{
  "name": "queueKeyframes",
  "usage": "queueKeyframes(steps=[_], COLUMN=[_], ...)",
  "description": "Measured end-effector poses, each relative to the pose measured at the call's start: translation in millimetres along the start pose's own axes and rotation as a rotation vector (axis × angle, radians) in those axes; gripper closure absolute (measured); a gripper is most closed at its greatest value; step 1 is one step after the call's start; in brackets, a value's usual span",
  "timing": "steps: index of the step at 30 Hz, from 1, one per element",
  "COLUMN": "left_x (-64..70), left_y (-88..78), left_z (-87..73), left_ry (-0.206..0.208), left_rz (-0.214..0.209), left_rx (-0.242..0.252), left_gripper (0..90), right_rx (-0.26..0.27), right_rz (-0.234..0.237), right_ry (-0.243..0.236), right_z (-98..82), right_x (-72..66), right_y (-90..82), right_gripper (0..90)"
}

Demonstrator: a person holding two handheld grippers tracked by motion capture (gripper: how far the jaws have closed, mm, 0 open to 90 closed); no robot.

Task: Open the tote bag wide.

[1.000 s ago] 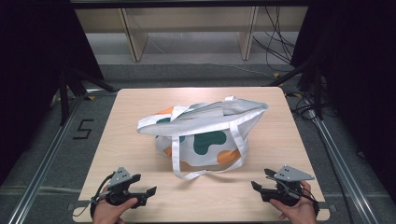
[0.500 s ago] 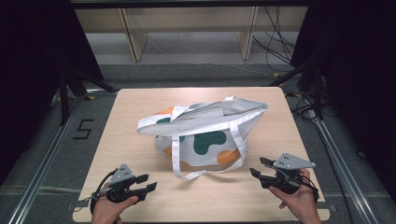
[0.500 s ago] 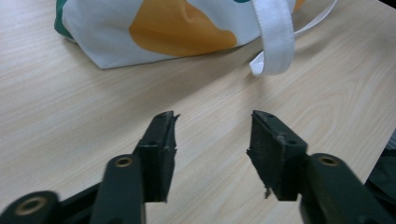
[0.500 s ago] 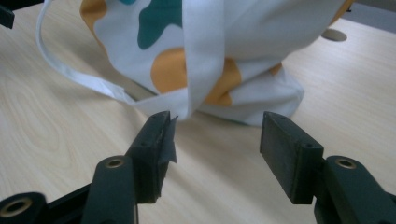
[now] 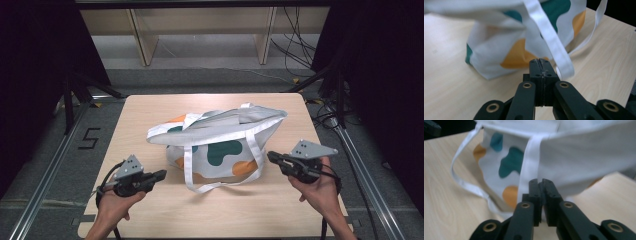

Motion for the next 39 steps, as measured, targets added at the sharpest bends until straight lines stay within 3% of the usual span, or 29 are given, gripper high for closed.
queueKeyframes(steps=[1,2,4,5,8,9,14,16,19,22,23,25,26,27,28,29,30,31,32,33,35,39], left_x=[-2.3,-5.8,-7.1,-9.1,-11.9,-13.8,-27.6,-39.5,-50.2,-69.9,-85.5,-93.2,-99.7,-110.9,-110.9,-119.5,-119.5,-127.0,-127.0,-128.4,-129.1,-128.1], left_y=[2.2,5.3,7.1,12.7,20.1,24.1,45.9,58.9,69.6,83.8,95.2,101.6,107.3,118.6,118.6,125.1,125.1,131.4,131.4,135.3,140.2,138.9], left_z=[9.0,21.1,27.6,39.9,51.6,57.0,79.7,88.3,91.7,87.9,79.2,73.0,65.8,50.2,50.2,36.7,36.7,23.6,23.6,14.7,3.7,6.7], left_ry=[-0.006,0.011,0.019,0.02,0.022,0.03,0.041,0.039,0.026,0.023,-0.015,-0.033,-0.054,-0.088,-0.088,-0.115,-0.115,-0.123,-0.123,-0.156,-0.18,-0.167], left_rz=[0.001,0.009,0.012,0.007,0.009,0.016,0.047,0.068,0.097,0.139,0.167,0.183,0.186,0.206,0.206,0.202,0.202,0.211,0.211,0.207,0.21,0.21], left_rx=[0.013,0.021,0.021,0.028,0.034,0.031,0.03,0.016,0.012,-0.018,-0.042,-0.044,-0.068,-0.102,-0.102,-0.149,-0.149,-0.187,-0.187,-0.203,-0.203,-0.219], left_gripper=[89.3,89.4,89.4,89.3,89.3,89.2,89.2,89.1,89.1,88.9,89.2,89.3,89.4,89.5,89.5,89.6,89.6,89.7,89.8,89.8,89.8,89.8], right_rx=[0.009,0.014,0.028,0.028,0.032,0.011,-0.003,-0.059,-0.097,-0.157,-0.216,-0.231,-0.267,-0.314,-0.314,-0.355,-0.355,-0.365,-0.391,-0.391,-0.419,-0.429], right_rz=[-0.002,0.001,-0.005,-0.018,-0.036,-0.042,-0.054,-0.067,-0.075,-0.095,-0.103,-0.105,-0.105,-0.096,-0.096,-0.081,-0.081,-0.087,-0.08,-0.08,-0.049,-0.052], right_ry=[-0.025,-0.02,-0.016,-0.035,-0.039,-0.042,-0.052,-0.082,-0.08,-0.099,-0.075,-0.065,-0.064,-0.031,-0.031,-0.013,-0.013,0.001,0.04,0.04,0.084,0.052], right_z=[6.2,20.6,27.5,41.5,50.1,57.7,66.5,65.6,62.4,50.5,37.0,30.5,21.4,1.2,1.2,-20.6,-20.6,-36.9,-45.1,-45.1,-65.4,-65.7], right_x=[3.7,8.8,11.3,20.6,27.3,35.0,46.4,52.8,58.0,67.6,73.6,75.7,78.9,83.1,83.1,83.9,83.9,83.1,80.7,80.7,75.4,73.7], right_y=[1.2,4.2,6.8,10.2,15.5,22.0,40.8,58.6,70.8,83.9,89.1,91.9,94.2,99.9,99.9,106.5,106.5,112.9,114.8,114.8,122.8,124.6], right_gripper=[89.6,90.0,90.0,90.0,90.0,90.0,90.0,90.0,90.0,90.0,90.0,90.0,90.0,90.0,90.0,90.0,90.0,90.0,90.0,90.0,90.0,90.0])
Point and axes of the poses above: each handheld gripper's, and its own axes: y roughly forward along the jaws, z roughly out of its top, x roughly to its right, the point moved 5 cm from there along y, roughly forward along the jaws, and after that the axes turned 13 degrees about x, right-handed, at the moved point
